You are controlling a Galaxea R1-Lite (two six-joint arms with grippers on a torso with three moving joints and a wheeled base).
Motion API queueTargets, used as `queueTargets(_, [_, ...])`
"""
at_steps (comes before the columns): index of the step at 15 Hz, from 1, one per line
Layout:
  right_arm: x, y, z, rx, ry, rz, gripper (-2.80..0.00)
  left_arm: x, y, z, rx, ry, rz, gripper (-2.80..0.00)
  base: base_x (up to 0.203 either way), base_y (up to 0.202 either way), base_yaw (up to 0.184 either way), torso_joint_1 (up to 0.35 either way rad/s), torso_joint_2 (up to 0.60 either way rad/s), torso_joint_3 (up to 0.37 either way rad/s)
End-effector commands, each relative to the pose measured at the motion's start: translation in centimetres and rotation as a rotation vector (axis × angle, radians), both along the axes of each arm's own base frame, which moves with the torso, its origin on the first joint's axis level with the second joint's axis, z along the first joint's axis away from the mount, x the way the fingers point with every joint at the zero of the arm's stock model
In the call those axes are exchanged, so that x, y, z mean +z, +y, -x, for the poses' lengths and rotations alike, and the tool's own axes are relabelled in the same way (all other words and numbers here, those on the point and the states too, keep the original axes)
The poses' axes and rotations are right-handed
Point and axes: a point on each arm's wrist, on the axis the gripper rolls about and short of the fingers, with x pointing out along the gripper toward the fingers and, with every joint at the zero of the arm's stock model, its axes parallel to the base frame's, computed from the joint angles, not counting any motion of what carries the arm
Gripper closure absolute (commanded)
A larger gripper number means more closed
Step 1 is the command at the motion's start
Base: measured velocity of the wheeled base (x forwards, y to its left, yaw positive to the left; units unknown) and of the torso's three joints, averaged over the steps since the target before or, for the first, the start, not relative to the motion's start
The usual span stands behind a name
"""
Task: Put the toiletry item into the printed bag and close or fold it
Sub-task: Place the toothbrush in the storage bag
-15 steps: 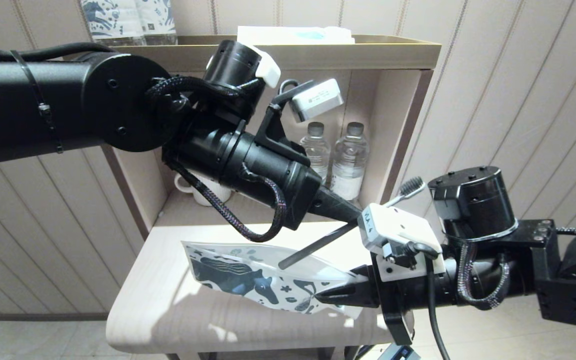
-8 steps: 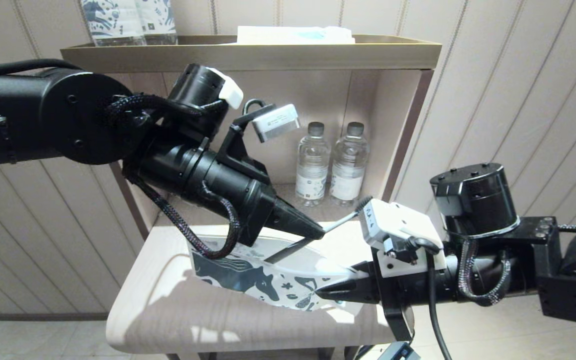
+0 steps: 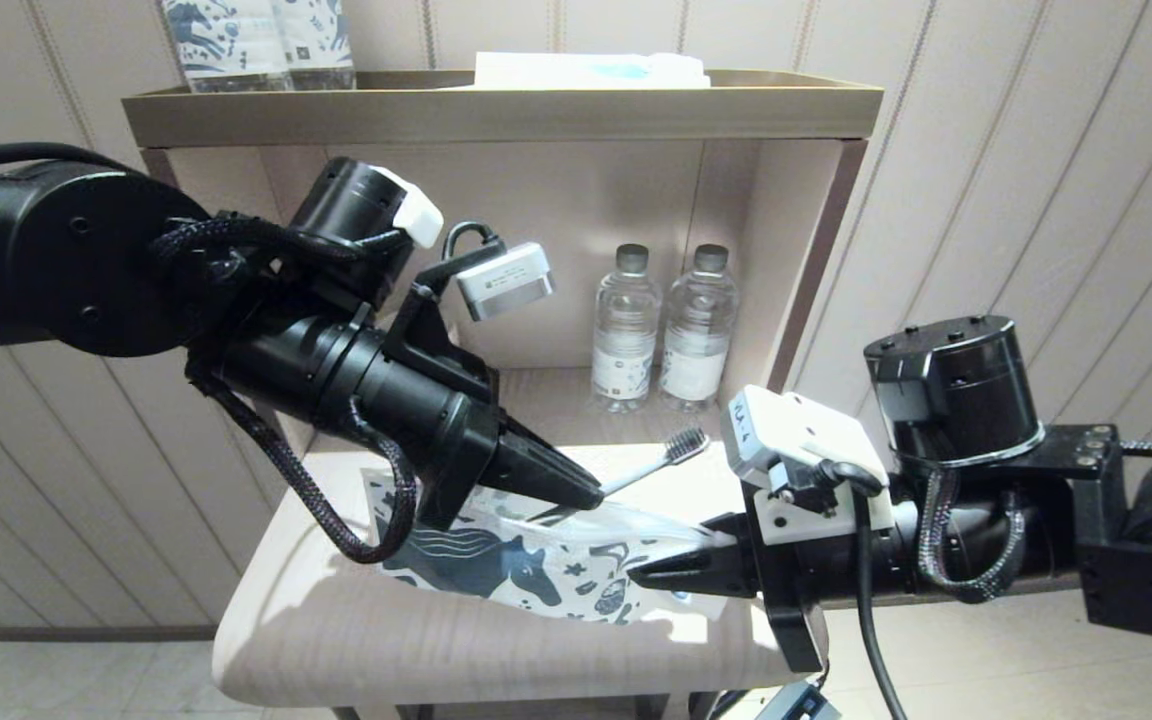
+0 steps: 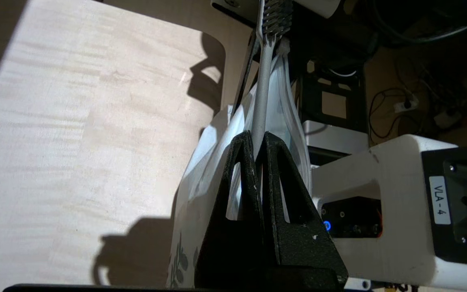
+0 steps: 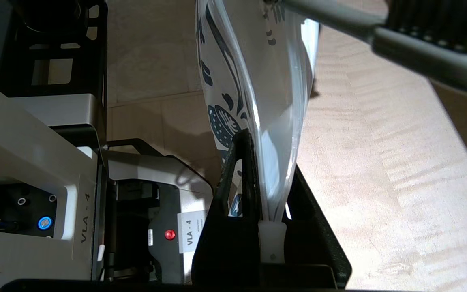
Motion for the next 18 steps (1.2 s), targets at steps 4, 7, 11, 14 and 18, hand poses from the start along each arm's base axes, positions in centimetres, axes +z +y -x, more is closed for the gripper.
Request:
queueTargets(4, [0.1,0.1,-0.2,0.002,-0.006,-0.003,0.00,0.2,1.7,0.4,0.025,-0.010,0.001,0.00,0.000,0.000,0.000,0.000,0.00,0.000])
queueTargets(7, [0.0,-0.1,-0.4,-0.008,-0.005,-0.003,0.00,0.4,2.6,0.5,0.034,-0.036,0.001,0.00,0.000,0.000,0.000,0.000,0.00,0.000])
queueTargets(11, [0.2,0.0,-0.7,-0.013,-0.008,-0.005,0.00,0.3,3.2,0.4,0.051,-0.040,-0.002,0.00,0.000,0.000,0.000,0.000,0.00,0.000])
queueTargets(14, [0.0,0.1,-0.9,-0.018,-0.007,-0.003,0.00,0.3,3.1,0.3,0.033,-0.069,0.001,0.00,0.000,0.000,0.000,0.000,0.00,0.000])
queueTargets(18, [-0.4,0.9,-2.0,-0.089,-0.090,-0.016,0.00,1.0,2.0,-0.1,0.018,-0.104,0.007,0.00,0.000,0.000,0.000,0.000,0.00,0.000])
